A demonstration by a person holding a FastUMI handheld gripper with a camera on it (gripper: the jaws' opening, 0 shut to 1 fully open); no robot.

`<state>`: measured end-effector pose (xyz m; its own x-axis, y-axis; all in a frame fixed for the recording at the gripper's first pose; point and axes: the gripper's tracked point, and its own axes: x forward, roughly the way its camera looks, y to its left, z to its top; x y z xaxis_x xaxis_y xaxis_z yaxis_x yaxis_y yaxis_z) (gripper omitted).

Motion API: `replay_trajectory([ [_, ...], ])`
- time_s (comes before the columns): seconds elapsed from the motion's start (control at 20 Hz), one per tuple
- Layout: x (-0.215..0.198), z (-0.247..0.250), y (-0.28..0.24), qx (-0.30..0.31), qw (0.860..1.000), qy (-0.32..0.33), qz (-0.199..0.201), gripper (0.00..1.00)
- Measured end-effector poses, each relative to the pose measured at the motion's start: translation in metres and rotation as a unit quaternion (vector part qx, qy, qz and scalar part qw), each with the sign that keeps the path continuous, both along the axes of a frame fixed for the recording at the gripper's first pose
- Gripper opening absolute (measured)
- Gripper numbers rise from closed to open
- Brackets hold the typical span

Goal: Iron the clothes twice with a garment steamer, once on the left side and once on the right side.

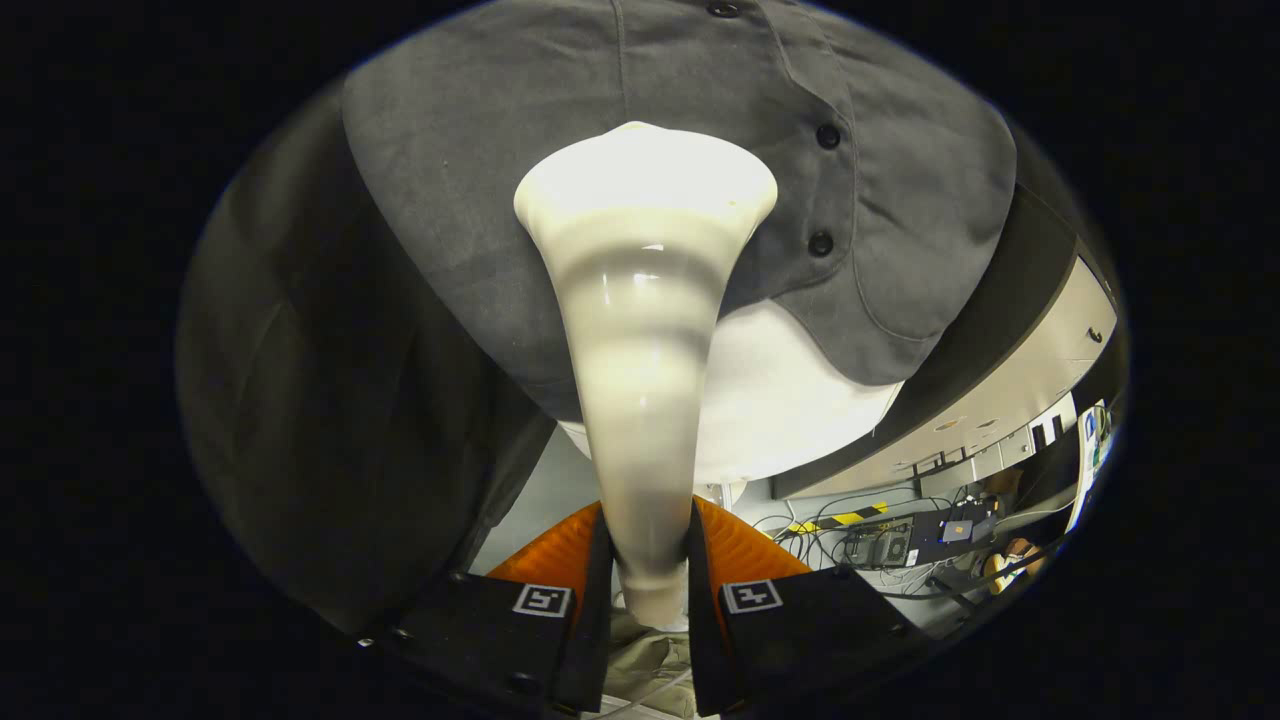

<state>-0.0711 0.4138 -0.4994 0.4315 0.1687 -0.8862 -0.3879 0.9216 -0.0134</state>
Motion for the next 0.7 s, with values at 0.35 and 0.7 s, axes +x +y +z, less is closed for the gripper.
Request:
replay_trajectory([
  [0.35,-0.01,0.02,-0.019,0.009,1.0,-0.006,-0.004,0.41],
  [0.7,0.011,0.099,-0.067,0.036,0.998,-0.047,-0.004,0.41],
])
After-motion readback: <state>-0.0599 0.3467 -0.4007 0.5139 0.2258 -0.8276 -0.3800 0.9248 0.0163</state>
